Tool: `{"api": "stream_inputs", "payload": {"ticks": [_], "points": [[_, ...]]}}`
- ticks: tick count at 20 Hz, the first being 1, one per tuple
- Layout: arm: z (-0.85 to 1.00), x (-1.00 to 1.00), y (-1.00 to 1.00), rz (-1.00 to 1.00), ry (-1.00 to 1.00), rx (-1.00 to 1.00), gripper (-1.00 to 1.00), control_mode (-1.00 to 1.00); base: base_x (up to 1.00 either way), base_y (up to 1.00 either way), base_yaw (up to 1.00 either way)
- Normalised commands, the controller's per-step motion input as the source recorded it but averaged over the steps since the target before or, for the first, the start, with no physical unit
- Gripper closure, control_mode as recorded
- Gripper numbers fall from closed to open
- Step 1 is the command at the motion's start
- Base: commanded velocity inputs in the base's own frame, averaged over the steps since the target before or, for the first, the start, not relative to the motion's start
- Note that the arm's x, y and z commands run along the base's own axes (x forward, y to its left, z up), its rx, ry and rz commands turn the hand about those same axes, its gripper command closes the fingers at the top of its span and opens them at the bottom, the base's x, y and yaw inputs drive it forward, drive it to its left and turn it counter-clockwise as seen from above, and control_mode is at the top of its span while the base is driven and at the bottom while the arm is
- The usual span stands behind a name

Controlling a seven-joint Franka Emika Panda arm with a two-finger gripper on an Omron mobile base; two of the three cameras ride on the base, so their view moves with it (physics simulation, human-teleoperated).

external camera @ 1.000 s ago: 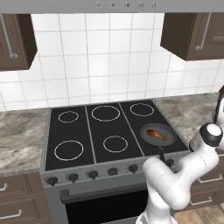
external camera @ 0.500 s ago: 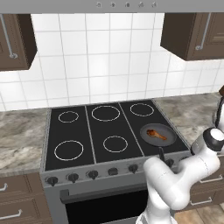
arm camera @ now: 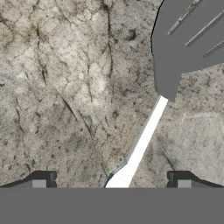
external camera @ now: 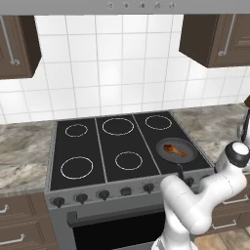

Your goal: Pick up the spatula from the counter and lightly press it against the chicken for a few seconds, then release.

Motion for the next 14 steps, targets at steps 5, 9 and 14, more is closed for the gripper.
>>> {"api": "stream_inputs", "payload": {"ticks": [5,9,14], "points": [[0.16,0.24,-0.26,0.07,0.04,0.01,1.00,-1.00,0.00,0.00,0.00],[-0.04,0.17,-0.08,0.07,0.09,0.00,1.00,-1.00,0.00,0.00,0.00],[-0.07,0.15,-0.24,0.09,0.15,0.00,1.00,-1.00,0.00,0.00,0.00]]}}
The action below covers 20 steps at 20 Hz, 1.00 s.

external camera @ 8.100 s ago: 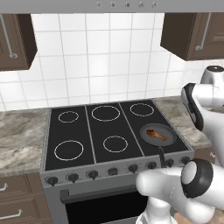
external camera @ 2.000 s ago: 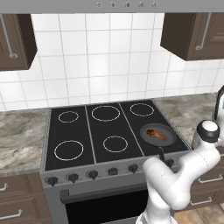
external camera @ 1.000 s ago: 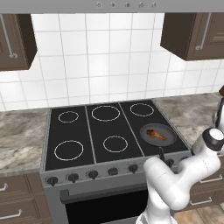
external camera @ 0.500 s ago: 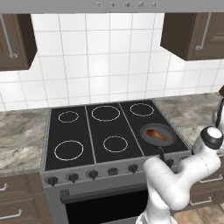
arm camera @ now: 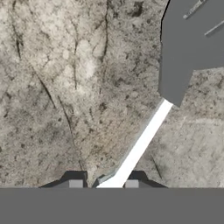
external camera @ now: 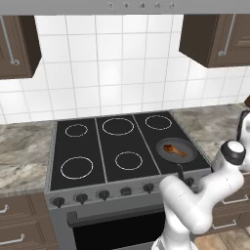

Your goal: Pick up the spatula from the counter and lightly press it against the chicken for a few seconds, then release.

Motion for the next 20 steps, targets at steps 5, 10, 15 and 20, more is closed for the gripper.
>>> {"api": "stream_inputs", "payload": {"ticks": [5,10,15,20], "points": [[0.00,0.22,-0.41,0.11,0.21,0.05,1.00,-1.00,0.00,0.00,0.00],[0.16,-0.17,-0.30,0.19,0.09,0.14,1.00,-1.00,0.00,0.00,0.00],[0.41,-0.44,0.00,0.27,0.15,0.20,1.00,-1.00,0.00,0.00,0.00],[0.29,-0.28,0.47,0.32,0.13,0.14,1.00,-1.00,0.00,0.00,0.00]]}}
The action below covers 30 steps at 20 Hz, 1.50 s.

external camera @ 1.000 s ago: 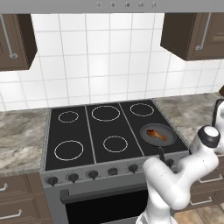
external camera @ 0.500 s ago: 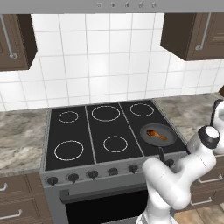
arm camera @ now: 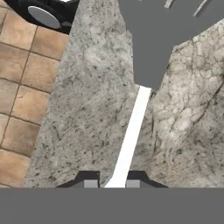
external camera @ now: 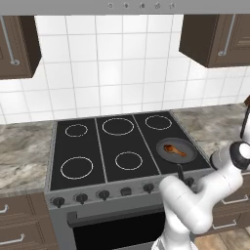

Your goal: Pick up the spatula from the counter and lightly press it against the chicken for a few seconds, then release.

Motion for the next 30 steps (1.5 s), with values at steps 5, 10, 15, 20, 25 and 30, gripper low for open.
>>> {"api": "stream_inputs", "payload": {"ticks": [5,10,15,20,25,30], "points": [[0.02,-0.33,0.57,0.29,-0.08,0.10,1.00,-1.00,0.00,0.00,0.00],[-0.01,-0.31,0.49,0.15,-0.37,0.18,1.00,-1.00,0.00,0.00,0.00],[-0.01,-0.13,0.52,0.00,-0.53,0.17,1.00,-1.00,0.00,0.00,0.00],[0.10,0.00,0.88,-0.05,-0.53,0.11,1.00,-1.00,0.00,0.00,0.00],[0.19,0.00,1.00,-0.11,-0.48,0.01,1.00,-1.00,0.00,0.00,0.00],[0.03,-0.09,1.00,-0.19,-0.32,-0.05,1.00,-1.00,0.00,0.00,0.00]]}}
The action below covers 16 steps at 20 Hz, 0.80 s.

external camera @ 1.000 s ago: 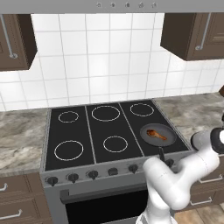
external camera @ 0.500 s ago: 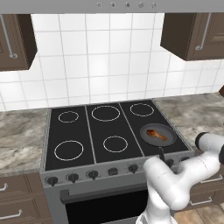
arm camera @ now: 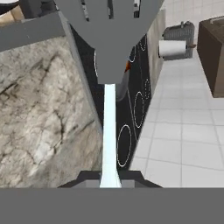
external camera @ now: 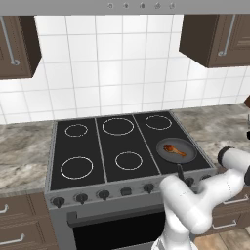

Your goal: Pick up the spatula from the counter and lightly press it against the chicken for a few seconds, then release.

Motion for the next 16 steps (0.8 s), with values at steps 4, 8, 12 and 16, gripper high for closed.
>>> {"api": "stream_inputs", "payload": {"ticks": [4,8,12,16], "points": [[0.00,-0.09,0.96,-0.25,-0.24,-0.15,1.00,-1.00,0.00,0.00,0.00],[-0.02,-0.05,0.71,-0.37,-0.20,-0.14,1.00,-1.00,0.00,0.00,0.00],[-0.16,0.00,0.53,-0.49,-0.18,-0.09,1.00,-1.00,0.00,0.00,0.00],[-0.38,0.00,0.33,-0.61,-0.22,-0.05,1.00,-1.00,0.00,0.00,0.00]]}}
